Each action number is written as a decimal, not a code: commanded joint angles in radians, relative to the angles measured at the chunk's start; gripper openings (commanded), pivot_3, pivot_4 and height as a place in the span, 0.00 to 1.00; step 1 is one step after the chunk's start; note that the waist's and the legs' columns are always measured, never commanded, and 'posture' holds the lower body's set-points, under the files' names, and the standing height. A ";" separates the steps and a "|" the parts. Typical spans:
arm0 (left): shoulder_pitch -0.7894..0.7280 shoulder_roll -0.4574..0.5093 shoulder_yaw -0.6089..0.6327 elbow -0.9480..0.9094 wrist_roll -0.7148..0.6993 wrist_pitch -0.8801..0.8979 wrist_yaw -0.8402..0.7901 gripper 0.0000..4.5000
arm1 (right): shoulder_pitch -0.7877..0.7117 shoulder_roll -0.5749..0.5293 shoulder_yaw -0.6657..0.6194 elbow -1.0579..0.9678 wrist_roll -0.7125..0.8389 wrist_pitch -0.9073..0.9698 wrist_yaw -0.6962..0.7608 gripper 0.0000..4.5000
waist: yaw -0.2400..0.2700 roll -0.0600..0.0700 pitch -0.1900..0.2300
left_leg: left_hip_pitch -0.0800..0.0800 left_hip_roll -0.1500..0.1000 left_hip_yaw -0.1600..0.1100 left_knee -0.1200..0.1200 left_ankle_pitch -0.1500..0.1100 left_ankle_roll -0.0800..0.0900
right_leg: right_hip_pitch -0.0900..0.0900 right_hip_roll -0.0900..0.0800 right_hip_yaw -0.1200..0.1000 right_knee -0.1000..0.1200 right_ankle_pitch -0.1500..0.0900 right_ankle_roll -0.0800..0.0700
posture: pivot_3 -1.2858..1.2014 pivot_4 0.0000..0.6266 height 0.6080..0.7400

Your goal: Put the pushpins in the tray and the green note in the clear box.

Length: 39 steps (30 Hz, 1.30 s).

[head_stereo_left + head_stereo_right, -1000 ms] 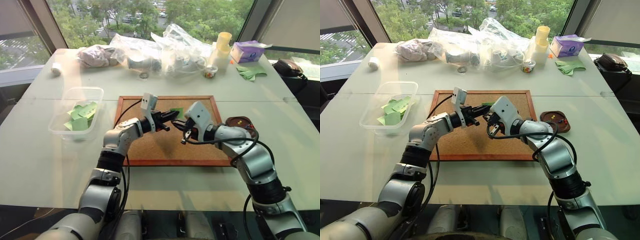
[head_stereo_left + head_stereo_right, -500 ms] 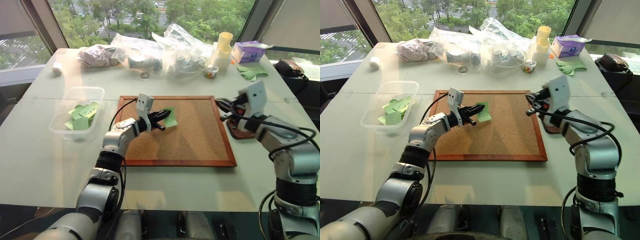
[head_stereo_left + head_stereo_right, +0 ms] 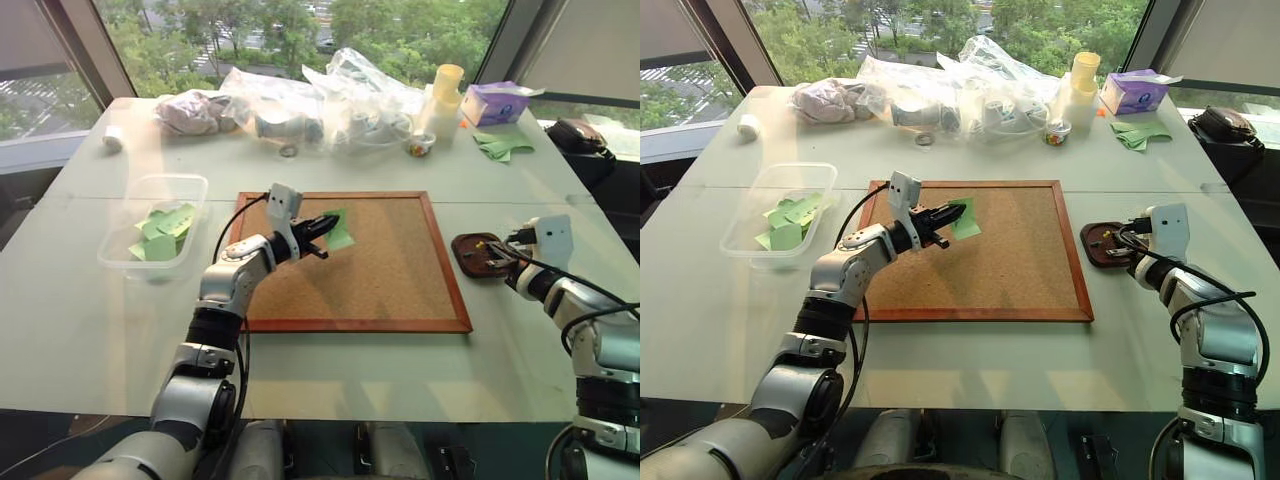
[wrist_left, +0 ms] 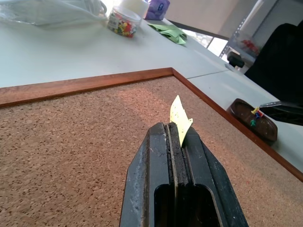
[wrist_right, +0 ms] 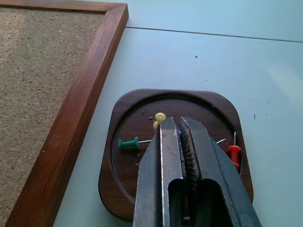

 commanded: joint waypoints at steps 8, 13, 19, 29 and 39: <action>0.004 0.004 0.009 -0.054 -0.010 -0.007 0.017 0.00 | 0.013 -0.021 -0.011 -0.041 0.020 -0.026 -0.002 0.77 | -0.002 0.000 0.000 | 0.000 0.000 0.000 0.000 0.000 0.000 | 0.000 0.000 0.000 0.000 0.000 0.000 | 0.52 0.24 1.00; 0.002 0.006 0.018 -0.061 -0.014 -0.011 0.028 0.00 | 0.005 -0.043 -0.007 -0.111 0.041 0.012 0.014 0.99 | -0.002 0.000 0.000 | 0.000 0.000 0.000 0.000 0.000 0.000 | 0.000 0.000 0.000 0.000 0.000 0.000 | 0.52 0.24 1.00; 0.001 0.009 0.027 -0.069 -0.016 -0.020 0.043 0.00 | 0.003 -0.055 -0.003 -0.136 0.058 0.030 0.026 0.99 | -0.001 0.000 0.000 | 0.000 0.000 0.000 0.000 0.000 0.000 | 0.000 0.000 0.000 0.000 0.000 0.000 | 0.52 0.24 1.00; -0.024 0.043 0.144 -0.234 -0.059 0.008 0.197 0.00 | -0.138 -0.100 0.032 -0.286 0.208 0.167 0.123 0.99 | -0.003 0.000 0.000 | 0.001 0.001 -0.001 0.000 0.000 0.000 | 0.000 0.000 0.000 0.000 0.000 0.000 | 0.52 0.24 1.00; -0.016 0.131 0.331 -0.401 0.007 0.035 0.576 0.00 | -0.270 -0.044 0.240 -0.310 0.276 0.197 0.212 0.99 | 0.000 0.000 0.000 | 0.000 0.001 -0.003 0.000 0.000 0.000 | 0.000 0.000 0.000 0.000 0.000 0.000 | 0.52 0.24 1.00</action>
